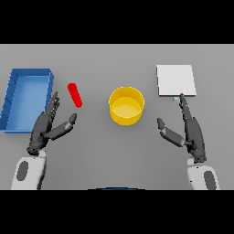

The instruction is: Pick up the red beaker and tilt it to pour out 1 green nut into yellow bowl. Pick up the yellow bowl and place it on the metallic measuring scale.

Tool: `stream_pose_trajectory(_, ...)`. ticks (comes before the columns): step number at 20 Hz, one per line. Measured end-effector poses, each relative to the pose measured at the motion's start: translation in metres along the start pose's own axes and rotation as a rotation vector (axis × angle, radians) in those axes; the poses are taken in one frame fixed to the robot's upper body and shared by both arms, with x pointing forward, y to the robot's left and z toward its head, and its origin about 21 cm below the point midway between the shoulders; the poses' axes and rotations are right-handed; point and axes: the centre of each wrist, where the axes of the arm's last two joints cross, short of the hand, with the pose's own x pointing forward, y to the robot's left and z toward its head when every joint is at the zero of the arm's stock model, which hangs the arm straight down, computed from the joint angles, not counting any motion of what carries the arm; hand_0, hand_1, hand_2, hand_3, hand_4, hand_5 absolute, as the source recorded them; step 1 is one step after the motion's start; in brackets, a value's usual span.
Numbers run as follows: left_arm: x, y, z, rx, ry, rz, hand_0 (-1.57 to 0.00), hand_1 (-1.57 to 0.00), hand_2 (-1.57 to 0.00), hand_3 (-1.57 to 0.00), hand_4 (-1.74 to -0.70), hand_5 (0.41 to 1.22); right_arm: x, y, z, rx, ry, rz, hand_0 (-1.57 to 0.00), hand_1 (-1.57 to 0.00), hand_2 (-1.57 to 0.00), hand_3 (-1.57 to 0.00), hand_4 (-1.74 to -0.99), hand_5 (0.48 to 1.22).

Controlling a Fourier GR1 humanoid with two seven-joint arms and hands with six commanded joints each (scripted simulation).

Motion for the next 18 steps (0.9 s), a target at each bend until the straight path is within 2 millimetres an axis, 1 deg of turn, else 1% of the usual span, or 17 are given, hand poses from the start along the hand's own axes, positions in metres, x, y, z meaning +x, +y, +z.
stream_pose_trajectory(2, -0.004, -0.005, -0.015, -0.002, 0.025, -0.026, 0.0, 0.0, 0.0, 0.0, -1.23, 0.629, 0.002, 0.0, -0.002, -0.003, -0.011, -0.009, 0.0, 0.0, 0.0, 0.0, -1.26, 0.633)
stream_pose_trajectory(3, -0.007, -0.01, -0.017, -0.005, 0.014, -0.031, 0.0, 0.0, 0.0, 0.0, -1.23, 0.636, 0.005, -0.001, -0.006, -0.01, -0.017, -0.007, 0.0, 0.0, 0.0, 0.0, -1.267, 0.632)
stream_pose_trajectory(5, -0.009, -0.013, -0.033, 0.001, 0.027, -0.042, 0.0, 0.0, 0.0, 0.0, -1.25, 0.65, 0.0, -0.002, -0.004, 0.007, -0.01, -0.027, 0.0, 0.0, 0.0, 0.0, -1.28, 0.634)
stream_pose_trajectory(6, -0.009, -0.014, -0.04, 0.0, 0.03, -0.04, 0.0, 0.0, 0.0, 0.0, -1.25, 0.66, 0.0, -0.001, -0.002, 0.006, -0.02, -0.029, 0.0, 0.0, 0.0, 0.0, -1.281, 0.635)
stream_pose_trajectory(7, -0.009, -0.012, -0.048, 0.0, 0.02, -0.041, 0.0, 0.0, 0.0, 0.0, -1.26, 0.668, 0.0, -0.001, -0.003, 0.002, -0.018, -0.021, 0.0, 0.0, 0.0, 0.0, -1.278, 0.634)
stream_pose_trajectory(8, -0.01, -0.008, -0.053, 0.005, 0.022, -0.046, 0.0, 0.0, 0.0, 0.0, -1.27, 0.673, 0.0, 0.0, 0.0, 0.001, -0.035, -0.018, 0.0, 0.0, 0.0, 0.0, -1.274, 0.635)
stream_pose_trajectory(9, -0.01, -0.01, -0.058, 0.001, 0.013, -0.045, 0.0, 0.0, 0.0, 0.0, -1.27, 0.677, 0.001, -0.002, 0.0, -0.001, -0.031, -0.014, 0.0, 0.0, 0.0, 0.0, -1.268, 0.635)
stream_pose_trajectory(10, -0.012, -0.008, -0.061, 0.001, 0.007, -0.048, 0.0, 0.0, 0.0, 0.0, -1.28, 0.68, 0.002, -0.001, -0.001, -0.006, -0.023, -0.013, 0.0, 0.0, 0.0, 0.0, -1.267, 0.635)
stream_pose_trajectory(11, -0.011, -0.009, -0.068, -0.004, 0.014, -0.043, 0.0, 0.0, 0.0, 0.0, -1.28, 0.682, 0.001, -0.001, 0.0, -0.006, -0.007, -0.016, 0.0, 0.0, 0.0, 0.0, -1.266, 0.635)
stream_pose_trajectory(12, -0.01, -0.013, -0.072, -0.006, 0.019, -0.042, 0.0, 0.0, 0.0, 0.0, -1.29, 0.685, 0.002, 0.001, -0.005, -0.002, 0.002, -0.018, 0.0, 0.0, 0.0, 0.0, -1.269, 0.638)
stream_pose_trajectory(13, -0.014, -0.014, -0.074, -0.009, 0.021, -0.042, 0.0, 0.0, 0.0, 0.0, -1.29, 0.688, 0.0, -0.001, -0.002, -0.007, -0.01, -0.015, 0.0, 0.0, 0.0, 0.0, -1.267, 0.64)
stream_pose_trajectory(15, -0.012, -0.014, -0.082, -0.011, 0.023, -0.05, 0.0, 0.0, 0.0, 0.0, -1.3, 0.691, 0.001, -0.003, -0.002, -0.008, -0.019, -0.015, 0.0, 0.0, 0.0, 0.0, -1.272, 0.644)
stream_pose_trajectory(17, -0.01, -0.019, -0.088, -0.024, 0.013, -0.057, 0.0, 0.0, 0.0, 0.0, -1.29, 0.686, 0.004, -0.003, -0.002, -0.005, -0.025, -0.011, 0.0, 0.0, 0.0, 0.0, -1.267, 0.644)
stream_pose_trajectory(18, -0.009, -0.018, -0.09, -0.02, 0.021, -0.058, 0.0, 0.0, 0.0, 0.0, -1.29, 0.684, 0.003, -0.002, -0.003, -0.001, -0.01, -0.014, 0.0, 0.0, 0.0, 0.0, -1.269, 0.643)
